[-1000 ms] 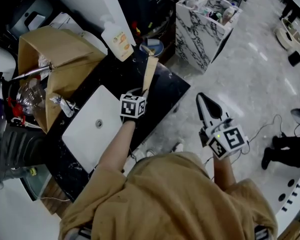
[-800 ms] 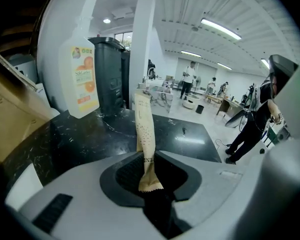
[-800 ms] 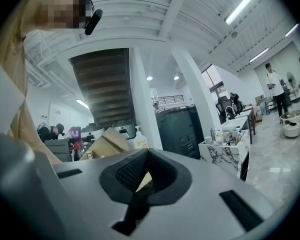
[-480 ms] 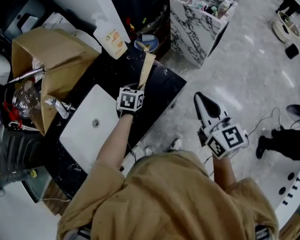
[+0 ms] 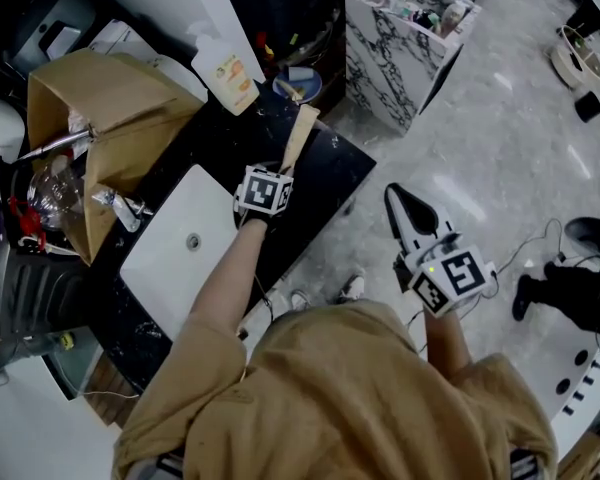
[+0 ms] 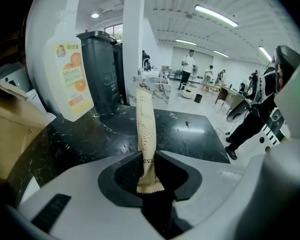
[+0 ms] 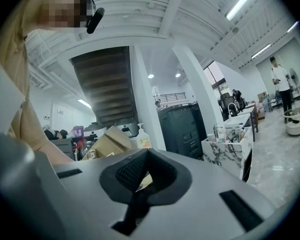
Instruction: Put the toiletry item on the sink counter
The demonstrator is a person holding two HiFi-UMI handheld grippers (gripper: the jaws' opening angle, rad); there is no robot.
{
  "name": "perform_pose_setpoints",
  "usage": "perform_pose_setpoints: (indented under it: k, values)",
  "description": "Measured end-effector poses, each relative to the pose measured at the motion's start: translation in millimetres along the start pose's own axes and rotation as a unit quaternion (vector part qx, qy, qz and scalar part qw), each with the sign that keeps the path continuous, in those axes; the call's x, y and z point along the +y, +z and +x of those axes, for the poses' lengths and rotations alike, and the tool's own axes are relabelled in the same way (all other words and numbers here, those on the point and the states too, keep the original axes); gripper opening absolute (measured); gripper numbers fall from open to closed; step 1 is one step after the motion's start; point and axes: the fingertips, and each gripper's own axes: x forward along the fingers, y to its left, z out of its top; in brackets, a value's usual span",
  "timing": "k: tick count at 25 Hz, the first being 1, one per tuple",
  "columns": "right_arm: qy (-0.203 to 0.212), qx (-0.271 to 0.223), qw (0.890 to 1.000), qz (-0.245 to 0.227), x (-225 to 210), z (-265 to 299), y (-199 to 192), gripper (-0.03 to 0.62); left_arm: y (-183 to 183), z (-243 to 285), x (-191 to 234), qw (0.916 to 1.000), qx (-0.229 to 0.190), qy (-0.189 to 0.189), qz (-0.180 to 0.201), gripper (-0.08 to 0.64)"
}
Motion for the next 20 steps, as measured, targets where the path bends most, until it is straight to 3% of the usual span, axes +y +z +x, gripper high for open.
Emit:
perform_pose_setpoints:
  k: [4,7,9,20]
  values:
    - [-0.001,-0.002,1.0,-0.001,-0.2,-5.9,1.0,0.003,1.0,-2.9,-2.0,0.9995,-0.013,-0.012,-0.027,0.095]
    - [-0.005,-0.006,1.0,-0.002,-4.0,-11.9,3.5,0.003,9.8,-13.0,-1.5,0.9984,-0.044,-0.008,-0.033,0.204]
    - [-0.008,-0.009,1.0,-0.002,-6.3,-15.2,3.8,0.003,14.0,-21.0,0.4,0.9972,-0.064,-0.001,-0.039,0.239]
    - [0.021,-0.014,1.0,-0.003,8.6,-5.9,-1.0,0.003,-0.1,-50.1,-3.2,0.9929,-0.104,-0.005,-0.058,0.261]
